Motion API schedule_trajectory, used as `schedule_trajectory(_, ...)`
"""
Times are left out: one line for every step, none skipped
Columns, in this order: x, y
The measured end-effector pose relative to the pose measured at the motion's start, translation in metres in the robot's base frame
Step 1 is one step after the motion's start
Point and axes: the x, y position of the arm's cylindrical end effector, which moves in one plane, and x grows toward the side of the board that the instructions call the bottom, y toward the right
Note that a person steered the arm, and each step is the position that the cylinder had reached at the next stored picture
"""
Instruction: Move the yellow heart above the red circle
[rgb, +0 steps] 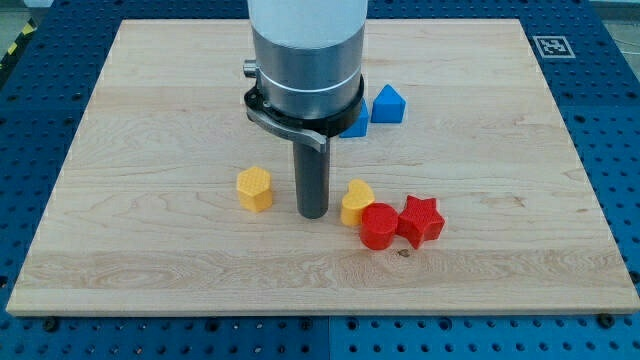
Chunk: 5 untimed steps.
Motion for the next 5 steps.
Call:
schedule_trajectory(0.0,0.011)
schedule_trajectory(0.001,0.011)
schedule_trajectory(0.011,0.011)
schedule_trajectory(0.011,0.024)
schedule_trajectory(0.008,0.038)
